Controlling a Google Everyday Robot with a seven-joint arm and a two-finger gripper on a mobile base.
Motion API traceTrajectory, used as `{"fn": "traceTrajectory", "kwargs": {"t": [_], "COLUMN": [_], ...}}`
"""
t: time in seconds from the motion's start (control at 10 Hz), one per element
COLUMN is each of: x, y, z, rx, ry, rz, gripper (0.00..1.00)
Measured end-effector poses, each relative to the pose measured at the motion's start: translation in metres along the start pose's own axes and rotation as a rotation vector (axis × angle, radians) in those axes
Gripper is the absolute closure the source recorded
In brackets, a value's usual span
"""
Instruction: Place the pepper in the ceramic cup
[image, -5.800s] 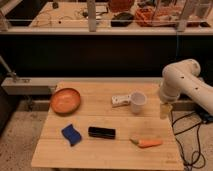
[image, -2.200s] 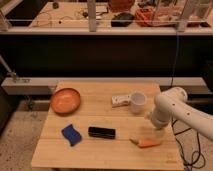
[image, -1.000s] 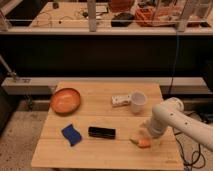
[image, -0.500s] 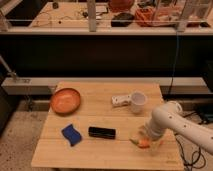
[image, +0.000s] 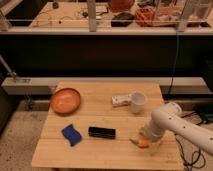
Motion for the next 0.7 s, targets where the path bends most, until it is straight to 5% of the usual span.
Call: {"fn": "traceTrajectory", "kwargs": {"t": [0.4,0.7], "x": [-0.0026,0.0014], "y": [0.0036,0.0034], "z": [0.0033,-0.0051], "rx": [-0.006,0.005], "ry": [-0.012,-0.009], "rz": [-0.002,0.011], "gripper": [0.79,0.98]}}
